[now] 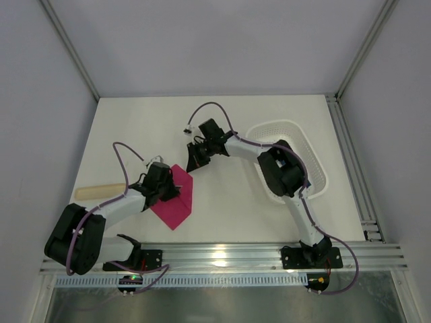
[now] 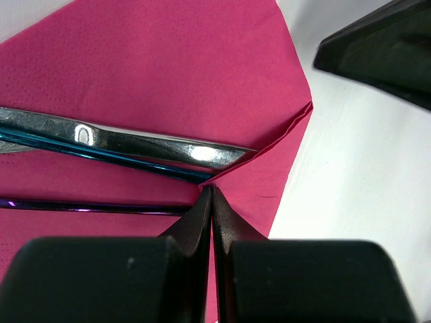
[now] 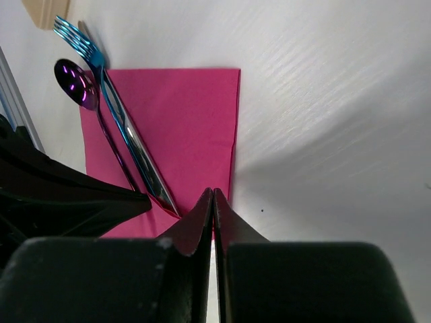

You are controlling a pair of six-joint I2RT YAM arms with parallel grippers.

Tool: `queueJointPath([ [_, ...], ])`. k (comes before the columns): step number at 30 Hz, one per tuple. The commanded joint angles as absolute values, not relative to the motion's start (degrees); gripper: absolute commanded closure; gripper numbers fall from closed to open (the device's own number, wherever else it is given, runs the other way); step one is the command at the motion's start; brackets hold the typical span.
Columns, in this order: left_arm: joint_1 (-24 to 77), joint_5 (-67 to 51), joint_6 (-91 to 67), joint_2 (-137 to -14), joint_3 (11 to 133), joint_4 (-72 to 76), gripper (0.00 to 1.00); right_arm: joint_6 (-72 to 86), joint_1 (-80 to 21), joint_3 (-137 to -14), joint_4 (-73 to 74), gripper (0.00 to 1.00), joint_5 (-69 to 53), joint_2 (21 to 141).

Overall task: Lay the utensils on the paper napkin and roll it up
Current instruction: Roll the napkin at the center of the board.

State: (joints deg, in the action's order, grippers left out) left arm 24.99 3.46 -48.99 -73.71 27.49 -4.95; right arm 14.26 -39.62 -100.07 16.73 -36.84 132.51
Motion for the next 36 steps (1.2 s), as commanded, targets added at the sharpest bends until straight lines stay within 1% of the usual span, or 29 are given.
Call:
queueJointPath([
  [1, 25.0, 4.6, -47.8, -72.4, 26.5, -7.0, 1.00, 12.9, -41.5, -103.1, 17.7, 0.96, -37.8, 132.6],
  [11, 25.0, 4.7, -47.9, -72.0, 26.2, -7.3, 1.00, 13.9, -43.7, -104.1, 17.5, 0.96, -36.4, 134.8],
  [20, 25.0, 4.8, -47.5, -70.9, 26.0, -7.7, 1.00, 13.9, -43.5, -103.4, 19.3, 0.96, -32.0, 136.0],
  [36, 25.0, 3.6, -43.7, -71.2, 27.8, -9.4, 1.00, 14.0, -42.8, -86.7, 16.8, 0.96, -27.3, 127.9],
])
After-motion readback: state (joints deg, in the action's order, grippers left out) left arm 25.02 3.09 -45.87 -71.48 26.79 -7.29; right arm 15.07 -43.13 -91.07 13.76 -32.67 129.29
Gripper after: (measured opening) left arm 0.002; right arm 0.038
